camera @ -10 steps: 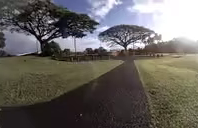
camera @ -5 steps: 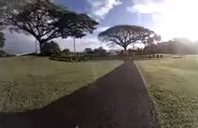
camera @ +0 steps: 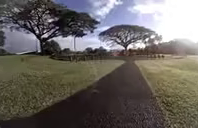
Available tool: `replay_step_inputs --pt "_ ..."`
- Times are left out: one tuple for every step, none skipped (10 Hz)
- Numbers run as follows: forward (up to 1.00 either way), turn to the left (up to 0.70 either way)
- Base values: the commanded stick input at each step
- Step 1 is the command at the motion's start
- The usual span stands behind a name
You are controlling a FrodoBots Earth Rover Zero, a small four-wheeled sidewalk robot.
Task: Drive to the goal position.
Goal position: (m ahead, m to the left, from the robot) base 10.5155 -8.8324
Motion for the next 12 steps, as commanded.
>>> replay_step_inputs --pt "0.45 -0.26" --pt "0.45 -0.26" --pt "0.45 -0.26" --pt "0.45 -0.26" --pt "0.45 -0.26" --pt "0.45 -0.26" --pt "0.45 -0.26" --pt "0.45 -0.26" --pt "0.45 -0.09" --pt "0.45 -0.03" --pt "0.45 -0.01" --pt "0.45 0.00"
